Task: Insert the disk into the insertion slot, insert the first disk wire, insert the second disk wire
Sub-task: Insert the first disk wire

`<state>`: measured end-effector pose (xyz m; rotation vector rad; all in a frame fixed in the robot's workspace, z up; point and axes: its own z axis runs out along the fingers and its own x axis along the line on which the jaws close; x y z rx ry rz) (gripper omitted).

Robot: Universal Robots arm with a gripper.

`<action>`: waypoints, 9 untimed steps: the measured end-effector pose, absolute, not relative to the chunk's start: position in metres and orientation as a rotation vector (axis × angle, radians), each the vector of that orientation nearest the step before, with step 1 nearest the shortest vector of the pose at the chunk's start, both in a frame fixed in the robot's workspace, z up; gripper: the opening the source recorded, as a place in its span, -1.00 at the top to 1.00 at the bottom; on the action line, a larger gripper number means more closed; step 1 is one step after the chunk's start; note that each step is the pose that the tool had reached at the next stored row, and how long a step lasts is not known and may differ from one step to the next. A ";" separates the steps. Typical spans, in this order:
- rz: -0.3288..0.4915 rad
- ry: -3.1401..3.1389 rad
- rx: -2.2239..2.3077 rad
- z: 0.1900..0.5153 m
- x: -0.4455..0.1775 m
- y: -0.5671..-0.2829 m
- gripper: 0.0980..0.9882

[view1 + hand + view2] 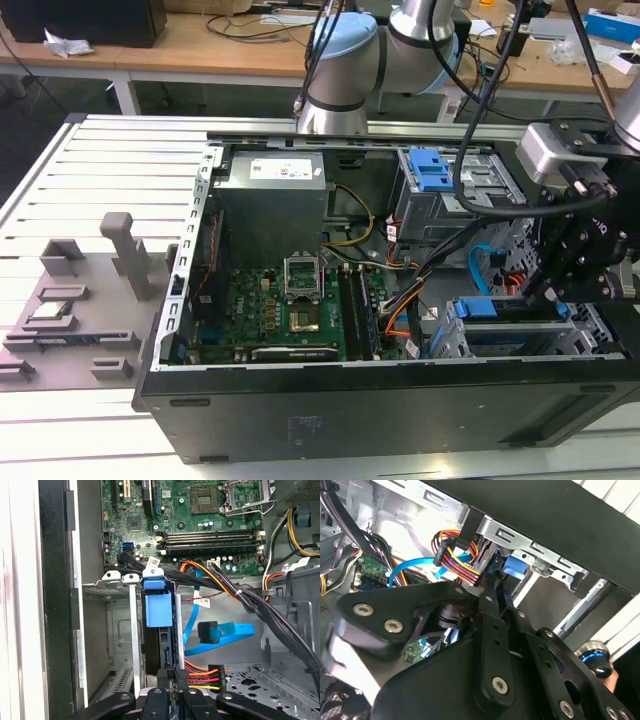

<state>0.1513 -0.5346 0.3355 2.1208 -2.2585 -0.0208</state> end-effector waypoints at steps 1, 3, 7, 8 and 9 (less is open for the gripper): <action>-0.021 -2.258 2.121 0.336 0.151 -0.535 0.81; -0.019 -2.258 2.120 0.339 0.151 -0.535 0.67; -0.019 -2.258 2.120 0.368 0.151 -0.531 0.98; -0.019 -2.258 2.120 0.371 0.151 -0.530 0.98; -0.019 -2.258 2.120 0.375 0.151 -0.530 0.98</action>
